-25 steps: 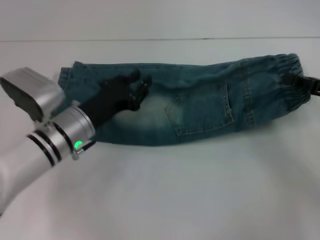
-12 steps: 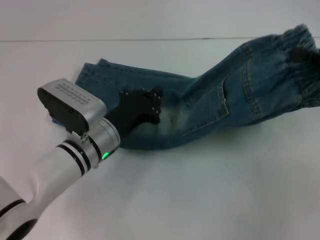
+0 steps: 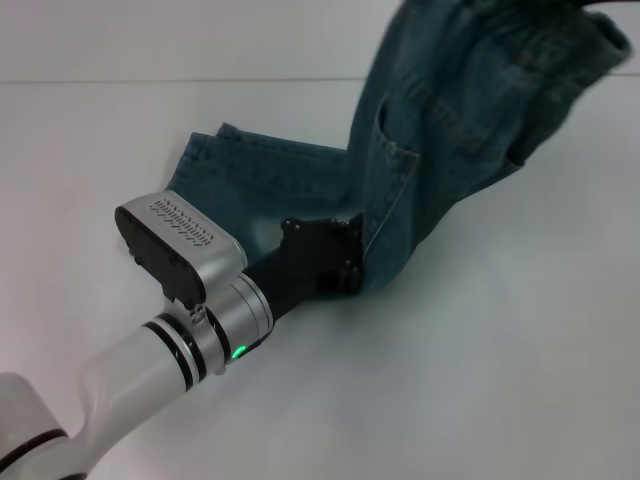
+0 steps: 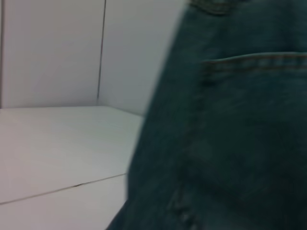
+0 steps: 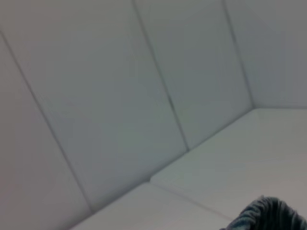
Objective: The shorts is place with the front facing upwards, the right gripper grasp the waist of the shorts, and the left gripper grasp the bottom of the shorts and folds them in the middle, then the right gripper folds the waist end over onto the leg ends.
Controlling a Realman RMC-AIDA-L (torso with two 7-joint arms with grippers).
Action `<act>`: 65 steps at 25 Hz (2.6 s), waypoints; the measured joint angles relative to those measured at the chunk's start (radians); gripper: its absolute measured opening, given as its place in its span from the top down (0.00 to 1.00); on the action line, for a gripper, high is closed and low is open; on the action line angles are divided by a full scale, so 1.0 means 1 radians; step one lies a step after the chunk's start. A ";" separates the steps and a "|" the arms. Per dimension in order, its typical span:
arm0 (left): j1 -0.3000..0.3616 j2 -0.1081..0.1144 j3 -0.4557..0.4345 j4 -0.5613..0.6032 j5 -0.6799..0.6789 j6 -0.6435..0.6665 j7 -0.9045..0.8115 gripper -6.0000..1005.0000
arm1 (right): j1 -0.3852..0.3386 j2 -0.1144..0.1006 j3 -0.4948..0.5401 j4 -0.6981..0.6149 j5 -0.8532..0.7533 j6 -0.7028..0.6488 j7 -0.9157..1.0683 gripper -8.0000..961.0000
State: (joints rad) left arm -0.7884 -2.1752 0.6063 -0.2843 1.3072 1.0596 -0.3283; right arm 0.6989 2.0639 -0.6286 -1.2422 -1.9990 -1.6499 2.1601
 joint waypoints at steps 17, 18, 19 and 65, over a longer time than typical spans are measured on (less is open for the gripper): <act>0.026 0.000 -0.014 -0.037 0.011 0.046 -0.002 0.99 | 0.363 0.029 -0.562 0.449 -0.124 0.489 -0.038 0.90; 0.034 0.000 -0.019 -0.038 0.010 0.046 -0.001 0.99 | 0.379 0.031 -0.583 0.476 -0.126 0.514 -0.048 0.90; 0.042 0.000 -0.026 -0.038 0.010 0.047 0.001 0.99 | 0.392 0.031 -0.602 0.498 -0.127 0.537 -0.055 0.90; 0.396 0.009 0.062 0.691 0.360 0.473 -0.708 0.90 | -0.396 0.025 -0.395 0.139 0.280 0.090 -0.512 0.09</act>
State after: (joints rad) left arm -0.3927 -2.1657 0.6686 0.4069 1.6669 1.5327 -1.0367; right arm 0.3026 2.0891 -1.0238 -1.1029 -1.7190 -1.5595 1.6481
